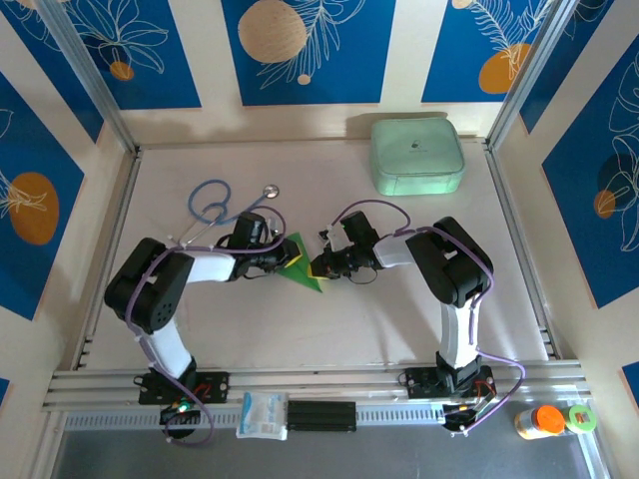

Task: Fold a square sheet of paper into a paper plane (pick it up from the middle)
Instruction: Fourth fold the wing at the center of the table.

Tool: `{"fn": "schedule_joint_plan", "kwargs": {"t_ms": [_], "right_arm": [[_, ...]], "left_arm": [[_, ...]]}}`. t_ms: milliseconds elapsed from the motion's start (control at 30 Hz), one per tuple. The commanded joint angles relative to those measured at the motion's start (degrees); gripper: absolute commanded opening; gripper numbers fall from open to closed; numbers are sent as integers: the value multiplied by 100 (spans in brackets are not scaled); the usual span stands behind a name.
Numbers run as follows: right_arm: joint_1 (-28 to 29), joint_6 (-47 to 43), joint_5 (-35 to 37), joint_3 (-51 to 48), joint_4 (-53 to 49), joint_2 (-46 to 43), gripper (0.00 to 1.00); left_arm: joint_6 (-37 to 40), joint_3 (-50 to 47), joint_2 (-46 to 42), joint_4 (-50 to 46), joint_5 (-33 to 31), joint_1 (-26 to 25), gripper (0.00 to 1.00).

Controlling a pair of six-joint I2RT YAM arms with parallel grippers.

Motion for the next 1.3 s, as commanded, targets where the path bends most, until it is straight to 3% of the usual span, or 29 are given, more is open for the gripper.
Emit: {"fn": "schedule_joint_plan", "kwargs": {"t_ms": [0, 700, 1000, 1267], "right_arm": [[-42, 17, 193, 3, -425, 223, 7], [-56, 34, 115, 129, -778, 102, 15], [-94, 30, -218, 223, -1215, -165, 17], [-145, 131, 2, 153, -1538, -708, 23]], "left_arm": [[-55, -44, 170, 244, 175, 42, 14], [-44, -42, 476, 315, 174, 42, 14], [-43, -68, 489, 262, 138, 42, 14], [-48, -69, 538, 228, 150, 43, 14]]}}
